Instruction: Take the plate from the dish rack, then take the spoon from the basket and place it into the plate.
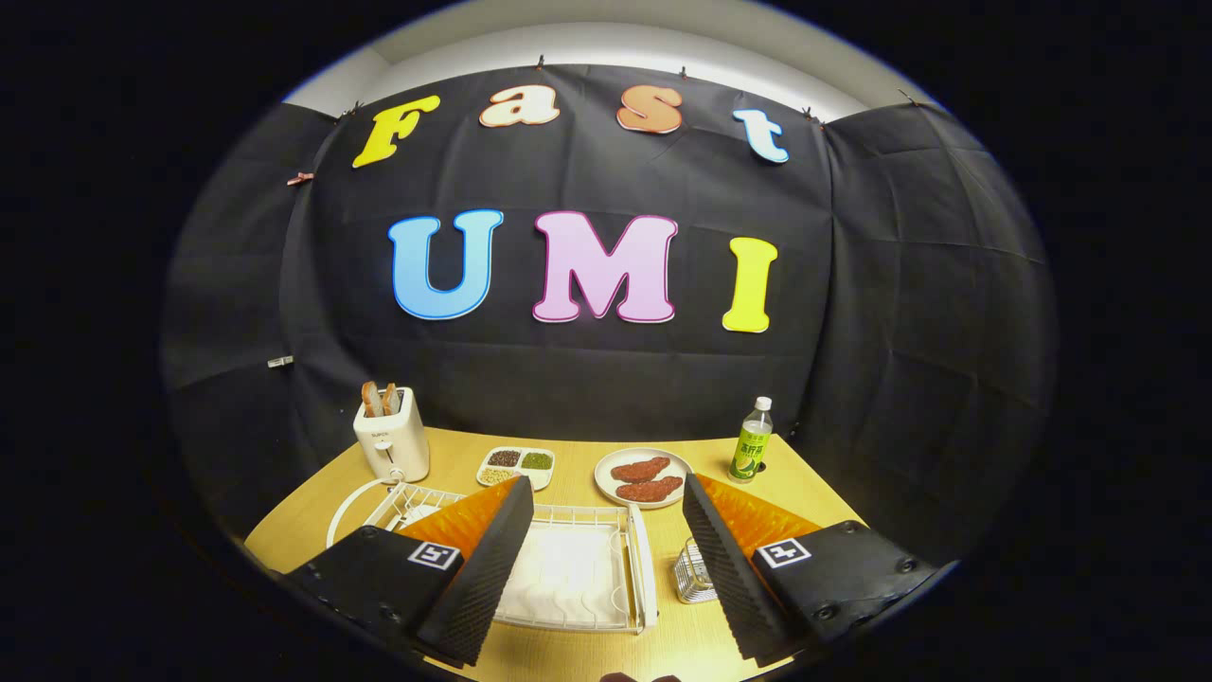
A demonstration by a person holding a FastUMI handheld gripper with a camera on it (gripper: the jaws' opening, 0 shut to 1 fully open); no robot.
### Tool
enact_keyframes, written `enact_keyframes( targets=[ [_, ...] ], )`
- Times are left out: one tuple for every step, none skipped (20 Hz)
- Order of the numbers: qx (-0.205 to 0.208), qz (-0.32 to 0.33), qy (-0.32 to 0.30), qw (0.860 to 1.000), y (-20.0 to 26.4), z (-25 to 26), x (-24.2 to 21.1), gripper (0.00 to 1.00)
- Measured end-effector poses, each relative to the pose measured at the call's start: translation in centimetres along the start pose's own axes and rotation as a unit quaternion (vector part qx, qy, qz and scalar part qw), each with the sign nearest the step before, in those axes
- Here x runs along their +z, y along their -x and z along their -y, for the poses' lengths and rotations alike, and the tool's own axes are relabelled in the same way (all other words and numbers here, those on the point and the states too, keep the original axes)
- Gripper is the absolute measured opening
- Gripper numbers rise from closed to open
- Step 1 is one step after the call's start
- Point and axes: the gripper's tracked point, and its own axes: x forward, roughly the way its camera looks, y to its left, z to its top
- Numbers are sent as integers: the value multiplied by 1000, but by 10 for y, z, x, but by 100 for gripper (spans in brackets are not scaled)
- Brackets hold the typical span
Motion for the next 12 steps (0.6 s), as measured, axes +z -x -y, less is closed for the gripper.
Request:
enact_keyframes(
  targets=[
    [6,-19,-3,1000,-8,-7,-1,98],
    [12,-37,-6,999,-17,-13,-3,98],
    [19,-61,-7,998,-26,-20,-9,98],
    [28,-85,-8,996,-35,-28,-15,98],
    [37,-107,-9,994,-43,-36,-21,98],
    [42,-128,-12,991,-52,-42,-28,98],
    [45,-146,-17,988,-60,-47,-35,98],
    [48,-167,-19,985,-67,-52,-44,98],
    [49,-188,-21,981,-74,-57,-54,98],
    [49,-203,-22,978,-80,-62,-62,98],
    [48,-219,-22,974,-87,-66,-70,98],
    [47,-232,-21,971,-92,-70,-77,98]
  ],
)
